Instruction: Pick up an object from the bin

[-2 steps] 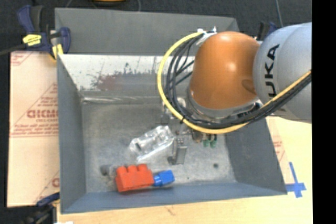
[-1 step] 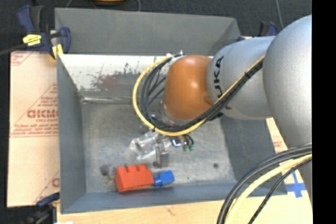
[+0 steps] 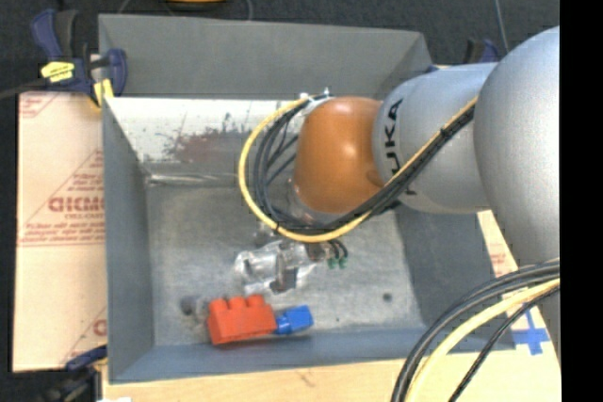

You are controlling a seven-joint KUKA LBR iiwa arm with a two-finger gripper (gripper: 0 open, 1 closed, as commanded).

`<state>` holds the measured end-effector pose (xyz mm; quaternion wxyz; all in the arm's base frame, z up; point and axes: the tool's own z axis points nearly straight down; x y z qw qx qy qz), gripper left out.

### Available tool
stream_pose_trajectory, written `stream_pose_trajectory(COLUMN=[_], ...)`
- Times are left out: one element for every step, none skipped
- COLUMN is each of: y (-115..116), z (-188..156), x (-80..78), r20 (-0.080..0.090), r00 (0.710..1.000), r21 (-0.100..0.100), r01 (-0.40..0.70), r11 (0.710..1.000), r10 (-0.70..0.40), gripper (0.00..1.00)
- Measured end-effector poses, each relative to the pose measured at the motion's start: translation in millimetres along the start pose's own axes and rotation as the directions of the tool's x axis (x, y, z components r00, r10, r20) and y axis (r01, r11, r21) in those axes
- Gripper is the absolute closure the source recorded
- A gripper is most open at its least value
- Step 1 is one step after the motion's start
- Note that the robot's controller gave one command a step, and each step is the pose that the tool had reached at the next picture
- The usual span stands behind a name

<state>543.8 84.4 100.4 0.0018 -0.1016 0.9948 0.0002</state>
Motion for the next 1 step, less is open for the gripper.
stream_pose_trajectory(y=[-15.6], z=[-149.1], x=[-27.8], r20=[0.006], r00=[1.000], r21=[0.003], r01=[-0.008], r11=[1.000], r10=[0.008], gripper=[1.00])
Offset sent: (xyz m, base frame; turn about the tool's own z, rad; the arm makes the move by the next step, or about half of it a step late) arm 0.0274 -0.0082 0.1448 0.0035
